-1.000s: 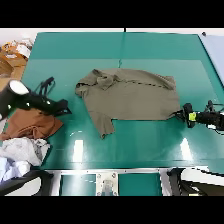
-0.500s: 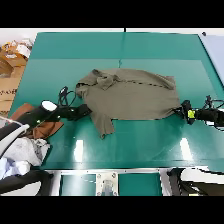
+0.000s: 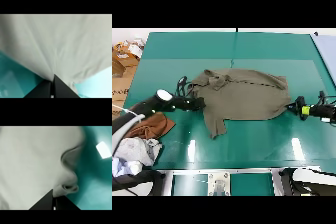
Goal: Fold the shirts.
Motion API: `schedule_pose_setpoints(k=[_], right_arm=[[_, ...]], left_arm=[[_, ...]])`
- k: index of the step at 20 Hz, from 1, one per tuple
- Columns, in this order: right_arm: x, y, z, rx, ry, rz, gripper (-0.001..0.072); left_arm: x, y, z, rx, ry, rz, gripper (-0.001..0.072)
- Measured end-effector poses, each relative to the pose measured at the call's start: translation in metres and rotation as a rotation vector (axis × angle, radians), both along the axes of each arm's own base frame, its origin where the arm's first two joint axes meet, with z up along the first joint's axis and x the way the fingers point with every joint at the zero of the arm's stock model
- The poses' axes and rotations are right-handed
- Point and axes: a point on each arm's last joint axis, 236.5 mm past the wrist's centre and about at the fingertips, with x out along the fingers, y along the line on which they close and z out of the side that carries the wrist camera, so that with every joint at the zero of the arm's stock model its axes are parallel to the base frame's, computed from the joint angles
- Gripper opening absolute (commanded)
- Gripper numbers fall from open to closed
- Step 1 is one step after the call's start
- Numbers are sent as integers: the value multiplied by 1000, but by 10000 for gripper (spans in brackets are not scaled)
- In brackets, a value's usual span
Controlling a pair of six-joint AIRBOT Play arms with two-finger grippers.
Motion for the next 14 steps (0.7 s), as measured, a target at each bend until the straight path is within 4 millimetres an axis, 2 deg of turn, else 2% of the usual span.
schedule_pose_setpoints(k=[1,3,4,5,7,9,10,12,14], right_arm=[[8,-3,23,-19,-46,10,11],[24,-9,89,-89,-178,33,12],[29,-11,131,-139,-260,40,12],[31,-12,177,-193,-346,42,12],[26,-12,270,-312,-523,27,12],[3,-2,369,-442,-710,-2,12],[-13,5,411,-504,-790,-18,12],[-50,22,487,-622,-947,-68,12],[-85,39,538,-725,-1059,-115,12]], left_arm=[[5,6,26,18,-43,-25,25],[11,23,90,80,-165,-70,26],[13,31,127,116,-242,-85,26],[14,40,173,151,-338,-90,26],[2,53,266,198,-523,-95,27],[-23,64,358,229,-714,-86,27],[-41,69,400,246,-801,-84,27],[-79,79,469,265,-962,-68,28],[-115,86,511,277,-1074,-54,27]])
